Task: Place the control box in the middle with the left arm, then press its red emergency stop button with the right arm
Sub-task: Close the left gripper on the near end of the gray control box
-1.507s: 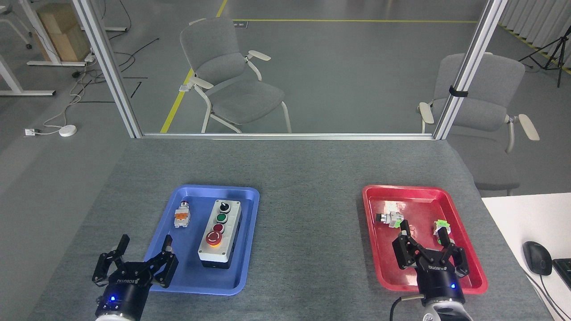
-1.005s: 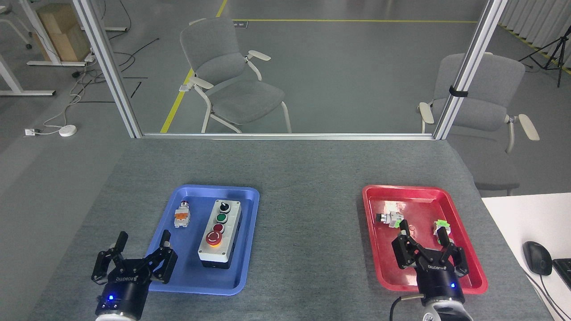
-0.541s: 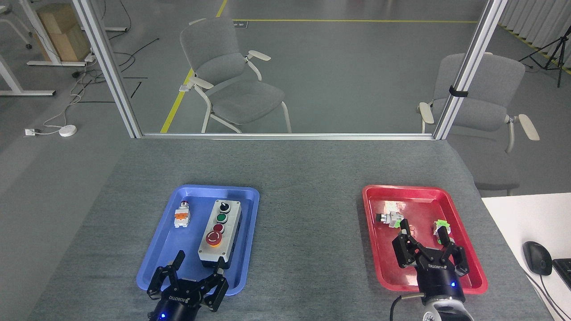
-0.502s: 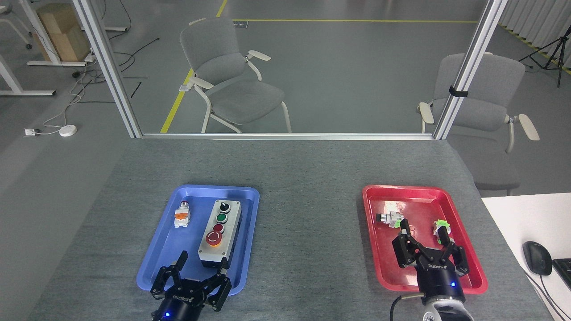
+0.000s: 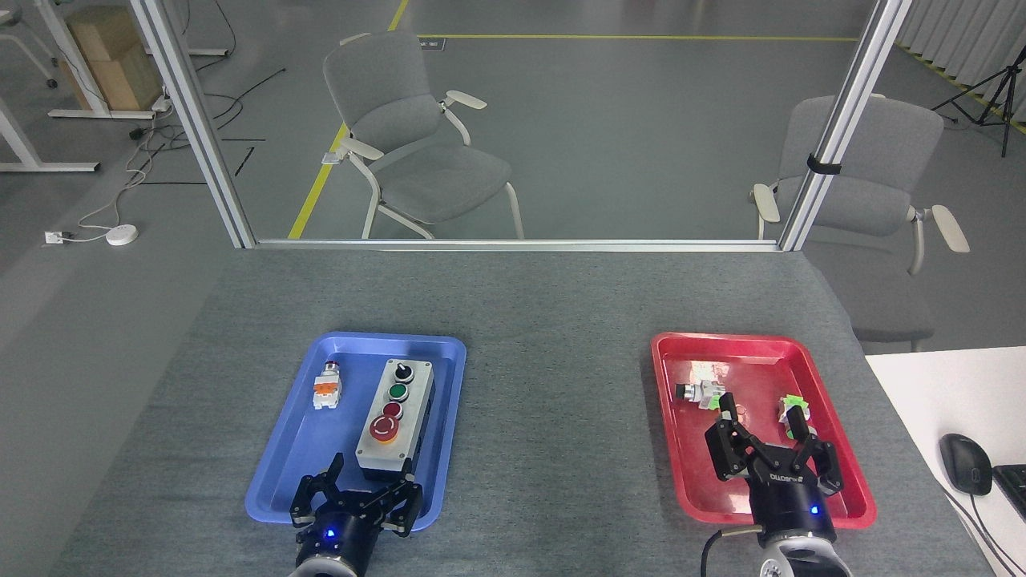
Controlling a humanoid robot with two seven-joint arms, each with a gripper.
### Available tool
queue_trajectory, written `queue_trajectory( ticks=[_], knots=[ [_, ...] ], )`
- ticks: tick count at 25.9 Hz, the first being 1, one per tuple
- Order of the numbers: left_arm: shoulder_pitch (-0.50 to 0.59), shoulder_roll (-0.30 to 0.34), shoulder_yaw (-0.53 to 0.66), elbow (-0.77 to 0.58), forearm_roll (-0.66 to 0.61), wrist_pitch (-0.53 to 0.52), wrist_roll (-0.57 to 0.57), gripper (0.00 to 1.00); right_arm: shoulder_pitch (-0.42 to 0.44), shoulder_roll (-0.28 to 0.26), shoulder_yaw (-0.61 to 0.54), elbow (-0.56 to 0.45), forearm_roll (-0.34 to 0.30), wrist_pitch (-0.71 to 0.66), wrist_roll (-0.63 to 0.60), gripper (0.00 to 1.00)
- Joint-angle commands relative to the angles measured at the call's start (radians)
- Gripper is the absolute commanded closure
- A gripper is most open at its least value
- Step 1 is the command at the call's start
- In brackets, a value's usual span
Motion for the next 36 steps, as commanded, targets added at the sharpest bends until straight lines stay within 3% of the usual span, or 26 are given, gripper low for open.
queue_trajectory(
  ticks=[1, 20, 27, 28, 35, 36],
  knots=[
    [-0.016, -0.002, 0.000, 0.026, 0.000, 0.002, -0.002, 0.01, 0.001, 0.000, 0.000, 0.000, 0.000, 0.001, 0.001, 0.00],
    [-0.198, -0.056, -0.002, 0.293, 0.002, 0.022, -0.005, 0.01, 0.000, 0.000, 0.000, 0.000, 0.000, 0.001, 0.001, 0.00],
    [-0.220, -0.054, -0.002, 0.316, 0.002, 0.021, 0.004, 0.02, 0.000, 0.000, 0.000, 0.000, 0.000, 0.001, 0.001, 0.00],
    [-0.223, -0.054, -0.002, 0.316, 0.002, 0.021, 0.004, 0.08, 0.000, 0.000, 0.001, 0.000, 0.000, 0.001, 0.001, 0.00],
    [-0.224, -0.043, -0.002, 0.308, 0.015, -0.034, -0.002, 0.98, 0.000, 0.002, 0.001, 0.000, 0.000, 0.001, 0.001, 0.00],
    [-0.221, -0.043, 0.000, 0.303, 0.018, -0.051, 0.000, 1.00, 0.000, 0.002, 0.001, 0.000, -0.001, 0.001, 0.001, 0.00]
  ],
)
